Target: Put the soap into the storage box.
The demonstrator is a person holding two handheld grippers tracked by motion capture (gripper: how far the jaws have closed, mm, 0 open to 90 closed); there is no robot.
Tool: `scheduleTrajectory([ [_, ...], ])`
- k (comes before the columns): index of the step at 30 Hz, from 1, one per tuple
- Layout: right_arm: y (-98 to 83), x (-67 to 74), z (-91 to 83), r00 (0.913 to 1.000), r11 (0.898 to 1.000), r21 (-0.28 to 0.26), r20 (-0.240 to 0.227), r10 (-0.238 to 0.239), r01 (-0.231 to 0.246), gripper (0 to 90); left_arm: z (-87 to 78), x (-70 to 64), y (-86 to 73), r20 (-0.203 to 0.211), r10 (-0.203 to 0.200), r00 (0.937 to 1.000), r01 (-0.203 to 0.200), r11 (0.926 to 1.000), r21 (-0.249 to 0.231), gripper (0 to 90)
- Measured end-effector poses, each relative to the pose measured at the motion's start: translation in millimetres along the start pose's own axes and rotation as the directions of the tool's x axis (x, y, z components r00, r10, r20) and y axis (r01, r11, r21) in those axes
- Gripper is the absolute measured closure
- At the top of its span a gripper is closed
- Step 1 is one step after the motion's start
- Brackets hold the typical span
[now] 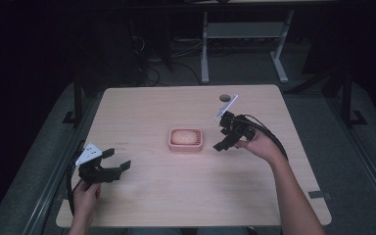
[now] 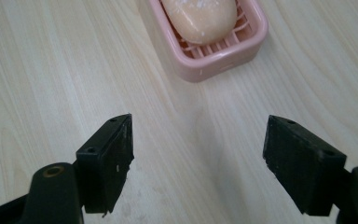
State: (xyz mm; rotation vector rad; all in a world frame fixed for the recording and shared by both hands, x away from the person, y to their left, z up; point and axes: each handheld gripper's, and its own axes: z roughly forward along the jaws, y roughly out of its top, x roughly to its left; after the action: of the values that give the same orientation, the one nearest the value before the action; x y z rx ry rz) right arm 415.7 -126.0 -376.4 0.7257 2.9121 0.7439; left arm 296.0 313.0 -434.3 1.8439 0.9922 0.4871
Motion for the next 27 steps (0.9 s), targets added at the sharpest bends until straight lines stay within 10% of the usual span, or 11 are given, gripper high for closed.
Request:
scheduleTrajectory([
  [27, -48.1, 3.7, -11.2, 0.9972, 0.997, -0.024, 0.008, 0.075, -0.075, 23.9, 0.5, -1.1, 0.2, 0.001, 0.005, 1.0000, -0.005, 1.0000, -0.001, 14.3],
])
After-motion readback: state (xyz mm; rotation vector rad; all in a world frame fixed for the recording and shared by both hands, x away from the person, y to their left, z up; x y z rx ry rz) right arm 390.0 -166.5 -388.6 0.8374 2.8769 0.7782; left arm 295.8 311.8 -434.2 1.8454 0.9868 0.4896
